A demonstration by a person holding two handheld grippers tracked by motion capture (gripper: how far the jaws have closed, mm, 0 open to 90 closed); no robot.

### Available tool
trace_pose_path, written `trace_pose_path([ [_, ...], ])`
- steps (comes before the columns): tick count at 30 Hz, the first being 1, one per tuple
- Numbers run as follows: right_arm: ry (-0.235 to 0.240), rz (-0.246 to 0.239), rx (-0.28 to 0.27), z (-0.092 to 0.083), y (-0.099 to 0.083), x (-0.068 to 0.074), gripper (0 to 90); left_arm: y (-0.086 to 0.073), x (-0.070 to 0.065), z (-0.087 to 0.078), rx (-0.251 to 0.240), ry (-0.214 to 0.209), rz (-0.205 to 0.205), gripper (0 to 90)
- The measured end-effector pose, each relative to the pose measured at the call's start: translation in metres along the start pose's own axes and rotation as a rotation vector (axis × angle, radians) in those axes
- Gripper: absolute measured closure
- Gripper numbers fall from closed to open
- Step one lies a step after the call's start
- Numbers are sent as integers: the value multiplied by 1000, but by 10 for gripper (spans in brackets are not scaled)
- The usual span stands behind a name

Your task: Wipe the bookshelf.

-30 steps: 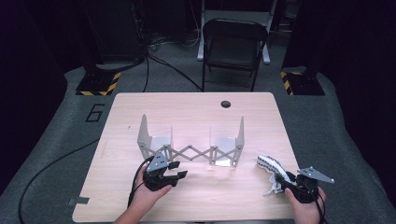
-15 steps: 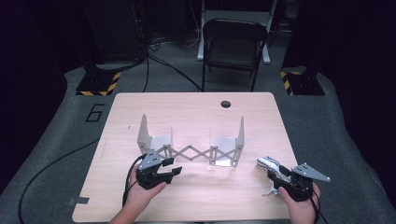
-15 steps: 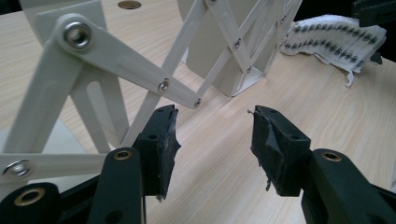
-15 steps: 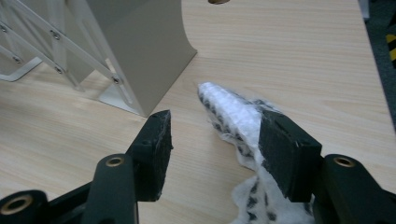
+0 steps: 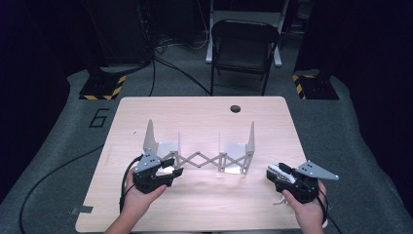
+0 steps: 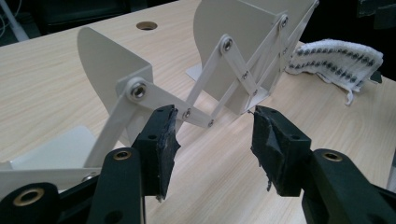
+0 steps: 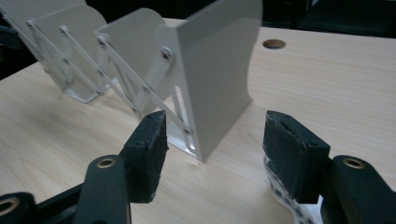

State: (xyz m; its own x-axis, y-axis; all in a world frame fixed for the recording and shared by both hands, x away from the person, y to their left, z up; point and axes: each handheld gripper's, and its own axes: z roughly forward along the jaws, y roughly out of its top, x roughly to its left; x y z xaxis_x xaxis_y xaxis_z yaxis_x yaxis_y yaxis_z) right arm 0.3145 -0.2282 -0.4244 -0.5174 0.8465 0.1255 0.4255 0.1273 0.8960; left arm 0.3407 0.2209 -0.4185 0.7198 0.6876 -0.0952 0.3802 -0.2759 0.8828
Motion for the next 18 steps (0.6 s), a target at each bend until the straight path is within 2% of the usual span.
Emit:
trace_pose_path([
  [4, 42, -37, 2, 5, 15, 9, 401, 8, 2, -4, 7, 15, 17, 497],
  [12, 98, -79, -6, 13, 41, 21, 401, 19, 8, -9, 11, 48, 12, 494],
  [14, 104, -96, -16, 14, 48, 25, 401, 21, 10, -9, 9, 56, 1, 494],
  [15, 107, -102, -17, 14, 50, 26, 401, 21, 11, -9, 11, 58, -17, 494],
  [18, 126, -119, -20, 18, 58, 31, 402, 21, 14, -8, 17, 69, -28, 494],
])
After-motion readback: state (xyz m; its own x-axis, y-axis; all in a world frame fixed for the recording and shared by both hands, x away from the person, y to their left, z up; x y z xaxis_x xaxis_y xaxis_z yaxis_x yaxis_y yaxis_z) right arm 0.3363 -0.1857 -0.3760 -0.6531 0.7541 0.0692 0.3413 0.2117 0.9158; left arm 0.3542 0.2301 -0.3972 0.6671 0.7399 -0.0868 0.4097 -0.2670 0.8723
